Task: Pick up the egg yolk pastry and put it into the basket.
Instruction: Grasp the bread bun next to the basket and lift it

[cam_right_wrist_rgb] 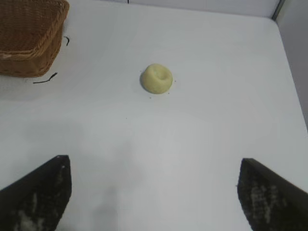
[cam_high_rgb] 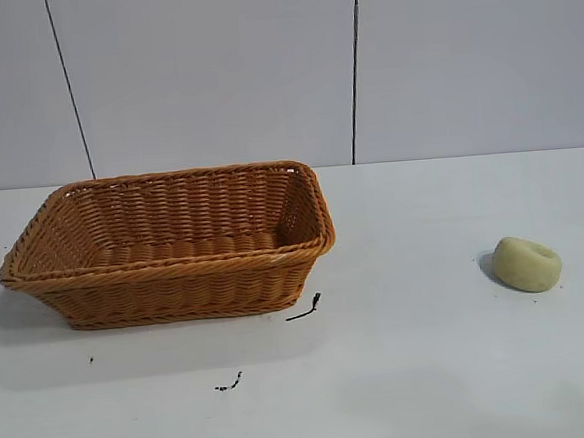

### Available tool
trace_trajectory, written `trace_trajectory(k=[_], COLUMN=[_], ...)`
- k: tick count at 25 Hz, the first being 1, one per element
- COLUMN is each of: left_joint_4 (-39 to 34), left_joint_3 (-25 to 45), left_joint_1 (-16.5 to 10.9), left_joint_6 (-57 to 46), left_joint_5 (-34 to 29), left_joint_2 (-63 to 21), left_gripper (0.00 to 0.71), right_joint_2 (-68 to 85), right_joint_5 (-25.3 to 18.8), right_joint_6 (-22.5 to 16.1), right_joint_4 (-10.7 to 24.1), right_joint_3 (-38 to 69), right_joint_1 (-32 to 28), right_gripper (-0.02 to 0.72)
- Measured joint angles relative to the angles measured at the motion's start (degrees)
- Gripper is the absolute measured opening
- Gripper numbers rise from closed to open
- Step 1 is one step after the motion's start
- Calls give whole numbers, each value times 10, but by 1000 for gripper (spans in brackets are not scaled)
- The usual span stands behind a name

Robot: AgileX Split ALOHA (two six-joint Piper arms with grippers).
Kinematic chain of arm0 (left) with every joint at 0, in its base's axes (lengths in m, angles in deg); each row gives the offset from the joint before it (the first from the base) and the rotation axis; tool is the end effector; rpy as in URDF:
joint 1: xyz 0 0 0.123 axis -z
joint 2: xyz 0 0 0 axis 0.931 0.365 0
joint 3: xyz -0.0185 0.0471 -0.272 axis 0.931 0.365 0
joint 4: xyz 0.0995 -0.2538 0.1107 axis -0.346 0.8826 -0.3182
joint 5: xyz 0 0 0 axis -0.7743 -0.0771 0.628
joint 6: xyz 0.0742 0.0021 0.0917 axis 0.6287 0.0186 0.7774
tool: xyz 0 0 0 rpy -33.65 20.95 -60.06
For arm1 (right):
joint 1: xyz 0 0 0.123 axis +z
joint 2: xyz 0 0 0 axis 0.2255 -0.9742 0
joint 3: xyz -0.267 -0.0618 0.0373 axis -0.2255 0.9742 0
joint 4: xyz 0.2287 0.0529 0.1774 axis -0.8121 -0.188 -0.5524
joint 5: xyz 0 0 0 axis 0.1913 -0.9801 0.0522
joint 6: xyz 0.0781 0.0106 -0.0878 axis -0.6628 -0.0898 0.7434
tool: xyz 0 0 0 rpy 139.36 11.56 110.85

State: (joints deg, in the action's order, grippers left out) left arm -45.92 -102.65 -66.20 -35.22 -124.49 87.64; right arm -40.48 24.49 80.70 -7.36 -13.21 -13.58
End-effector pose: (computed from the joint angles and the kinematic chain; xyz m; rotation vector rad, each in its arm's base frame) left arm 0.0654 0.0052 0.2854 -0.0268 2.0495 0.0268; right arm 0.1800 0.0048 0.2879 -0.0469 2.4572 0.0514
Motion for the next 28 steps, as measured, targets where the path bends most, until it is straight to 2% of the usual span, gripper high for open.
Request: trace_trajectory(k=[5,15,22,28], left_joint_4=[0,0,0,0], left_joint_3=[0,0,0,0], left_joint_1=[0,0,0,0], left_joint_6=[0,0,0,0], left_joint_5=[0,0,0,0], left_joint_2=[0,0,0,0], left_gripper=[696,696,696,696], right_joint_2=[-186,-510,-650,-699], right_joint_5=[18,23,17,2], right_joint_6=[-2,-2,3,18], right_joint_4=[1,2,-11,-28], right_joint_3=[-87,-300,-417,-427], right_joint_1=[0,0,0,0], right_gripper=[649,649,649,648])
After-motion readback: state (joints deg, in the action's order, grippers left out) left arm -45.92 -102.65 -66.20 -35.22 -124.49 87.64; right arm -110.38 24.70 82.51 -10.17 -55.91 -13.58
